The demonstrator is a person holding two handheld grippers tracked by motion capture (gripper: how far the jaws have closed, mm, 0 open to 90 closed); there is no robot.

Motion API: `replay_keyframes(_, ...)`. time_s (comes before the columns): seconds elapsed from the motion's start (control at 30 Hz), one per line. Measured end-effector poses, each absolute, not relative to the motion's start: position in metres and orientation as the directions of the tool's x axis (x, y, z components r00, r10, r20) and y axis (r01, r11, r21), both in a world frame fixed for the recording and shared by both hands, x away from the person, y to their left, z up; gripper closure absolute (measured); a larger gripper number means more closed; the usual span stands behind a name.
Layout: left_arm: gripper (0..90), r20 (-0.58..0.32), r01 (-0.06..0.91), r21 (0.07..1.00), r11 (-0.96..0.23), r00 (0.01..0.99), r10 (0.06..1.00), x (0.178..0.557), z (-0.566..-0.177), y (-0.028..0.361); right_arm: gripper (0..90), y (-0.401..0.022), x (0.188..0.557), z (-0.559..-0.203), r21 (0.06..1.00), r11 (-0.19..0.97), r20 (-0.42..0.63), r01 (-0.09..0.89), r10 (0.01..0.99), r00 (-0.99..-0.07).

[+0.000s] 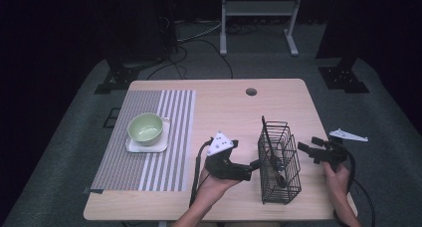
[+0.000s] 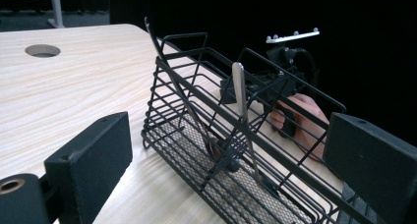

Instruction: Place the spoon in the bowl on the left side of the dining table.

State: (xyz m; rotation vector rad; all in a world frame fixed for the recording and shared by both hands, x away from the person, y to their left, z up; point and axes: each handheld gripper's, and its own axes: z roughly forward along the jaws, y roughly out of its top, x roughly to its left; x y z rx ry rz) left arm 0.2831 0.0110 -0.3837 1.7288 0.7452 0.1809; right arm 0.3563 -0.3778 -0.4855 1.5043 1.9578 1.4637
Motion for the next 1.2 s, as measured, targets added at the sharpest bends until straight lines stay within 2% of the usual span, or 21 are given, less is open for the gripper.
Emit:
replay_keyframes(0.5, 6.1, -0.280, 0.396, 0.912, -0.105, 0.789, 0.547, 0.290, -0.382, -0.004, 13.4, -0.379, 0.356, -0.486, 0.826, -0.058, 0.347, 0.561, 0.836, -0.425)
replay_keyframes(0.73, 14.7, -0.285, 0.395, 0.913, -0.103, 0.798, 0.531, 0.293, -0.382, -0.010, 13.3, -0.379, 0.356, -0.486, 0.827, -0.059, 0.348, 0.560, 0.834, -0.427)
replay_keyframes(0.8, 20.4, -0.282, 0.387, 0.917, -0.100, 0.804, 0.523, 0.294, -0.383, -0.011, 13.4, -0.379, 0.356, -0.486, 0.827, -0.058, 0.348, 0.559, 0.834, -0.428)
replay_keyframes(1.0, 26.1, -0.282, 0.395, 0.911, -0.115, 0.804, 0.524, 0.296, -0.386, -0.017, 13.4, -0.379, 0.356, -0.486, 0.827, -0.061, 0.350, 0.559, 0.834, -0.427)
replay_keyframes(1.03, 30.6, -0.277, 0.389, 0.914, -0.117, 0.807, 0.522, 0.296, -0.386, -0.017, 13.4, -0.379, 0.356, -0.486, 0.827, -0.061, 0.350, 0.559, 0.834, -0.427)
replay_keyframes(1.2, 40.5, -0.276, 0.388, 0.914, -0.116, 0.808, 0.520, 0.297, -0.387, -0.020, 13.4, -0.379, 0.356, -0.485, 0.826, -0.064, 0.354, 0.561, 0.833, -0.426)
